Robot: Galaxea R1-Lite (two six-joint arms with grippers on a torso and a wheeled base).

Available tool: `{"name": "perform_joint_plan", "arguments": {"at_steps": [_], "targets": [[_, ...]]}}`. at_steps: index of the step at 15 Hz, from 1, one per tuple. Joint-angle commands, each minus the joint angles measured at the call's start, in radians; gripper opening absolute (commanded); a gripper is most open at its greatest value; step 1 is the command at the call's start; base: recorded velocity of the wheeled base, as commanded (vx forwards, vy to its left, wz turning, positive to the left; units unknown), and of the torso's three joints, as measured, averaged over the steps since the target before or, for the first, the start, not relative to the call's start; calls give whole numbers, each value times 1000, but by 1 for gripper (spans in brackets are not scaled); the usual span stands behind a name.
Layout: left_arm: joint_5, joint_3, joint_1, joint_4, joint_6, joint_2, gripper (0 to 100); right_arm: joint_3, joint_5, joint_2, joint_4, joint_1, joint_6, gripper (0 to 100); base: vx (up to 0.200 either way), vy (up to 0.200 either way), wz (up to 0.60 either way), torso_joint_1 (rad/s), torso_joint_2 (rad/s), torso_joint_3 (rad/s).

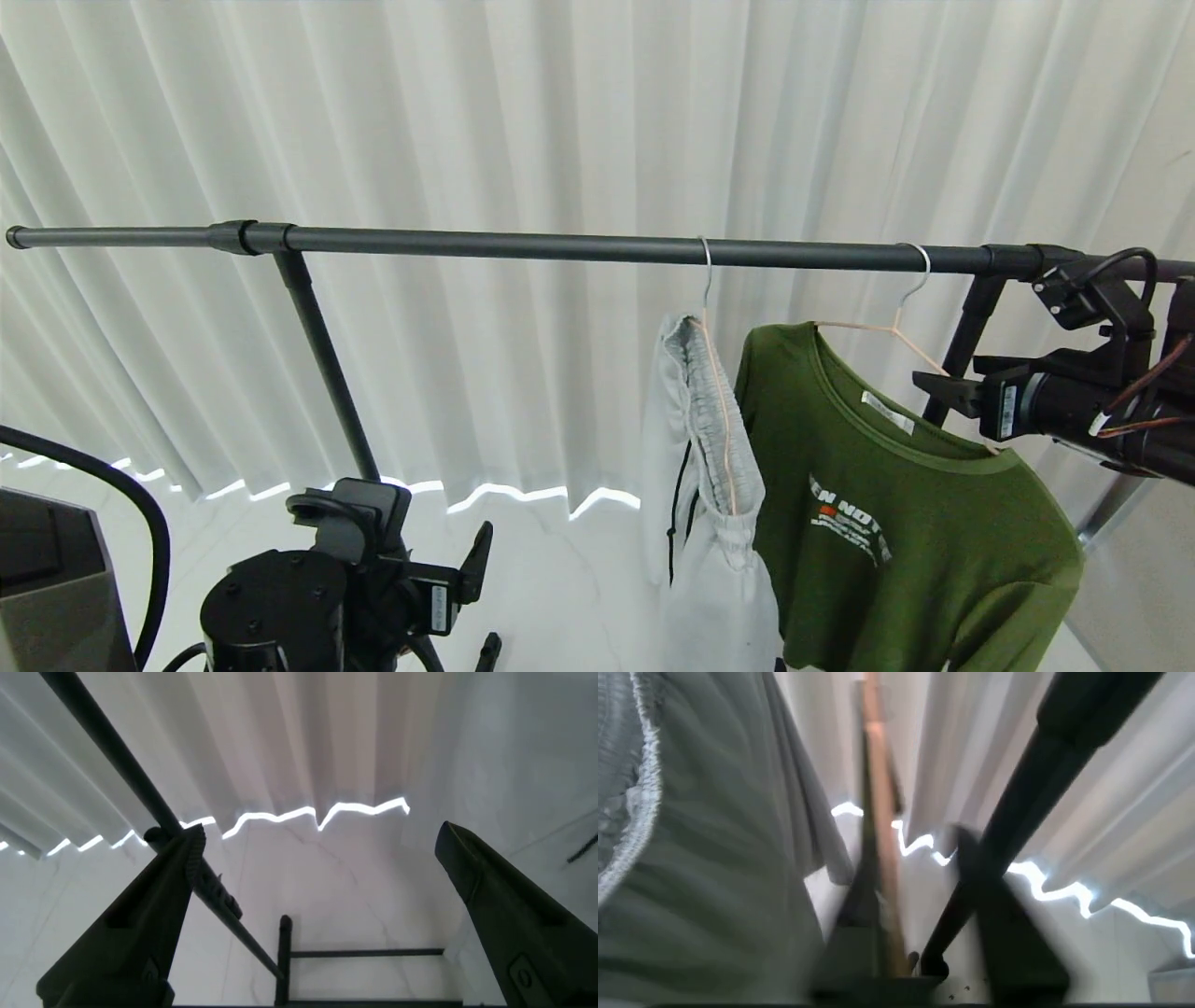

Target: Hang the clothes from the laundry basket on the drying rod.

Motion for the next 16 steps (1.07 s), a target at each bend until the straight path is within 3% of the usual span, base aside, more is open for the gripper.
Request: {"name": "perform_joint_plan", "arguments": {"at_steps": [1, 7, 9, 12, 15, 16], "targets": [[0, -1, 0, -1, 0, -2, 100, 4, 0, -10, 0, -1, 5, 100, 0, 0, 0, 0, 0, 0], [0, -4, 1, -1, 9, -48, 100, 155, 5, -197, -8, 0, 25, 100, 0, 0, 0, 0, 0, 0], [0, 8, 1, -1, 52, -64, 100, 248, 3, -297, -20, 0, 54, 100, 0, 0, 0, 0, 0, 0], [10, 15, 0, -1, 186, -156, 100, 372, 0, -466, -19, -14, 51, 100, 0, 0, 0, 0, 0, 0], [83, 18, -5, 1, 247, -273, 100, 438, -6, -585, 12, -20, 22, 100, 0, 0, 0, 0, 0, 0], [206, 15, 6, 2, 310, -333, 100, 474, -6, -656, 67, -21, 22, 100, 0, 0, 0, 0, 0, 0]]}}
